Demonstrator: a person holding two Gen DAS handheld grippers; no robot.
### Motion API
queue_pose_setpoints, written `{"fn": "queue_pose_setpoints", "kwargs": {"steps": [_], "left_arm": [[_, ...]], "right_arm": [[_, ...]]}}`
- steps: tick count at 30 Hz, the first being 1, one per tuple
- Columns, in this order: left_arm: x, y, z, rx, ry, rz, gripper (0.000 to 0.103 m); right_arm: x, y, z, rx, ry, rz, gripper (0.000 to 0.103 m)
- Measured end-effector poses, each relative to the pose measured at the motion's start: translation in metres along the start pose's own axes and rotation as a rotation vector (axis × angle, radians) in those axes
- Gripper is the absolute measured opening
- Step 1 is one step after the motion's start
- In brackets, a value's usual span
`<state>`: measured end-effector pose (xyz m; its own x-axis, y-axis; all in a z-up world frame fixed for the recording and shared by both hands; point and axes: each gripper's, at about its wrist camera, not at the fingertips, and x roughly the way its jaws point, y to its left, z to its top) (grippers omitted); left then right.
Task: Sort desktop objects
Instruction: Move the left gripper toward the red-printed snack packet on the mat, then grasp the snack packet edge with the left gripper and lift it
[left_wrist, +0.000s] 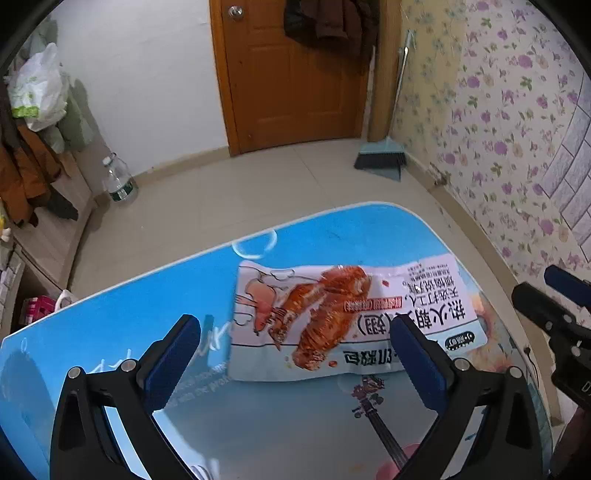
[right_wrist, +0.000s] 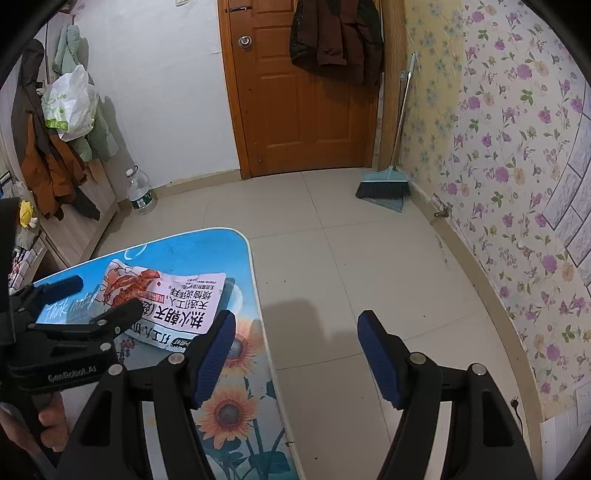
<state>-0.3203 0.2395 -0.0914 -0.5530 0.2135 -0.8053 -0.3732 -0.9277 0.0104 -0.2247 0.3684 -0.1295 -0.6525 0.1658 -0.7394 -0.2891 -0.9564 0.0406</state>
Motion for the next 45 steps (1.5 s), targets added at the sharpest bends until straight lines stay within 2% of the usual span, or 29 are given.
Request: {"fn": "queue_pose_setpoints", "kwargs": {"steps": [8, 13, 18, 23, 30, 45], "left_arm": [[0.002, -0.037, 0.001, 0.118, 0.003, -0.030, 0.103], [0.000, -0.040, 0.003, 0.109, -0.007, -0.033, 0.103], [0.004, -0.016, 0.007, 0.038, 0.004, -0.004, 0.103], [0.012, -0.005, 0.005, -0.008, 0.048, -0.062, 0.103], [0.010, -0.022, 0.004, 0.027, 0.045, -0.086, 0.103], [0.006, -0.068, 0.001, 0.084, 0.051, -0.129, 0.103]], "right_arm": [[0.002, -0.002, 0.001, 0.006, 0.009, 0.003, 0.070], [0.003, -0.007, 0.001, 0.015, 0.009, -0.004, 0.070], [0.002, -0.011, 0.002, 0.014, 0.004, -0.005, 0.070], [0.003, -0.011, 0.003, 0.017, 0.000, 0.004, 0.070], [0.004, -0.010, 0.002, 0.008, 0.003, 0.000, 0.070], [-0.003, -0.044, -0.006, 0.059, 0.018, 0.015, 0.070]]}}
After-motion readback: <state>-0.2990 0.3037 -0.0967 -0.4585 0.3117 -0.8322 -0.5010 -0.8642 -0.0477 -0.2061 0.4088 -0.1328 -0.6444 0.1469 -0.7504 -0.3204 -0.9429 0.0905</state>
